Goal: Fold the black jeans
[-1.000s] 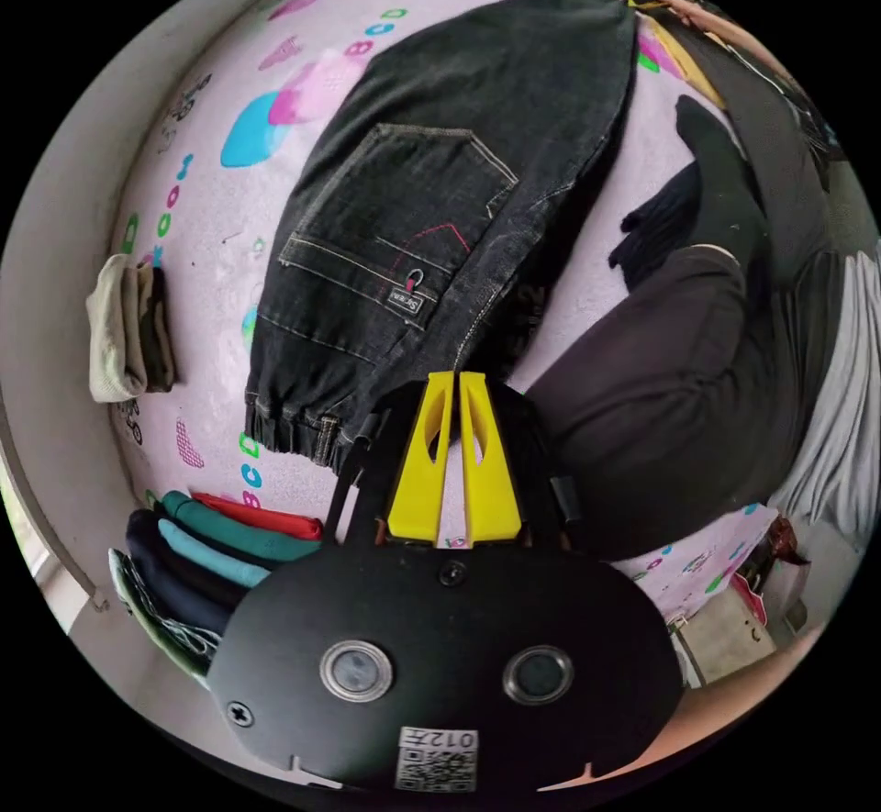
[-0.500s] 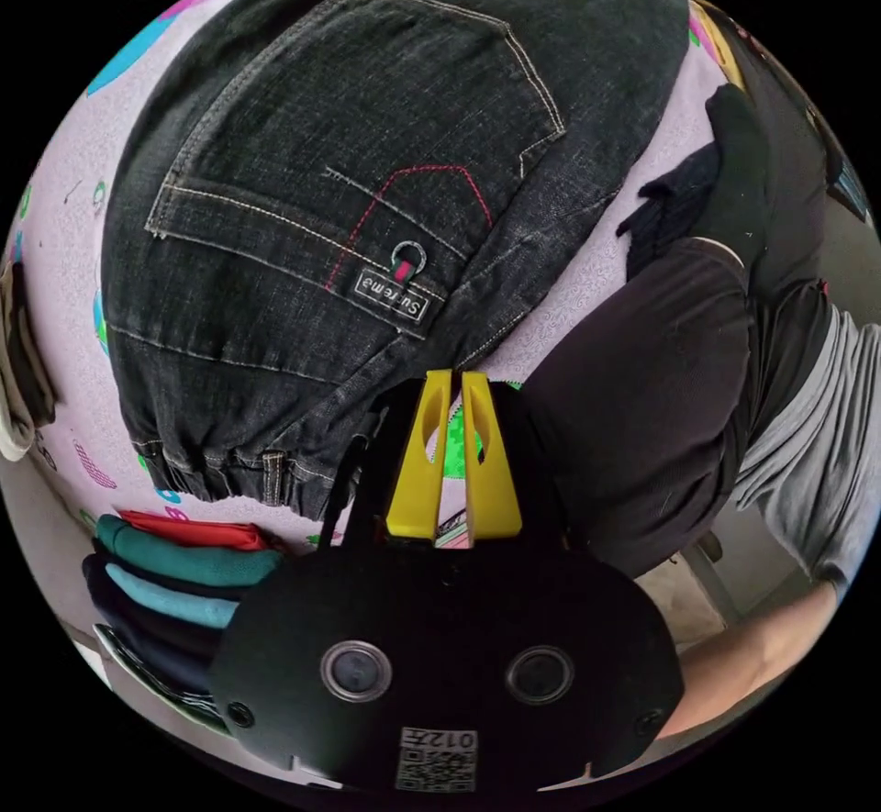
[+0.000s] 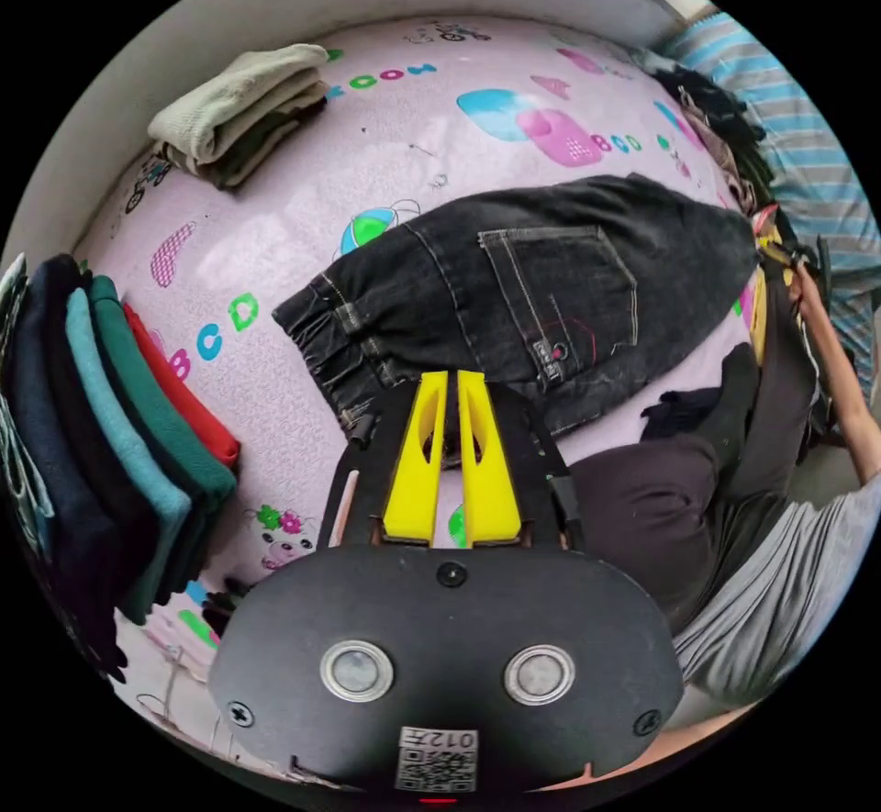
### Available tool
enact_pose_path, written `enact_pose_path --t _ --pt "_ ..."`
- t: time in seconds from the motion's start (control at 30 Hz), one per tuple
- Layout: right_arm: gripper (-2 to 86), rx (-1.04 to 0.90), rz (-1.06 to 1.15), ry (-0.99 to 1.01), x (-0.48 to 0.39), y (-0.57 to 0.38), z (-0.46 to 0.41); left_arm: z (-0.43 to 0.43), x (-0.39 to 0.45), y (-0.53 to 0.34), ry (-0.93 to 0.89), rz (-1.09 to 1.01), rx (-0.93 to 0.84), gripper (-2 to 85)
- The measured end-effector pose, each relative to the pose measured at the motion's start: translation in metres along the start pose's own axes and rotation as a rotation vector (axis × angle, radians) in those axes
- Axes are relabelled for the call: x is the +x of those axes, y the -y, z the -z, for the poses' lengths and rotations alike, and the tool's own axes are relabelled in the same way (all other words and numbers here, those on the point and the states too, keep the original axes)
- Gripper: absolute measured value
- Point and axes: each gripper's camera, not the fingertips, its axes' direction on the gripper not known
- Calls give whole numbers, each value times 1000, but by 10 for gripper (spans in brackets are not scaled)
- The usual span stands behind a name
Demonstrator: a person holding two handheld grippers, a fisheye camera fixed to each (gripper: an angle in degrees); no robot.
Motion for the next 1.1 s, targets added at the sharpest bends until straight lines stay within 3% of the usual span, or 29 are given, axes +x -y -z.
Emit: enact_pose_path --t 0.13,0.2,0.3,0.33,0.67,0.8,1.1 --pt "0 -150 235 120 -112 -34 -60 -27 14 4 85 -14 -121 3" --pt "-6 -197 316 98 -144 -45 -82 -38 19 -1 134 -45 -182 2" --pt "-8 -261 401 -25 -173 -58 -109 -41 24 -15 147 -52 -110 2" --pt "-8 -205 444 -44 -179 -61 -106 -44 27 -19 152 -56 -101 2" --pt "-8 -169 416 -85 -167 -50 -105 -50 32 -7 134 -104 -115 3" --pt "-8 -144 411 -81 -164 -37 -104 -53 39 7 235 -164 -153 13" --pt "-8 -232 317 224 -72 -27 -65 -64 44 6 405 -261 -269 53"
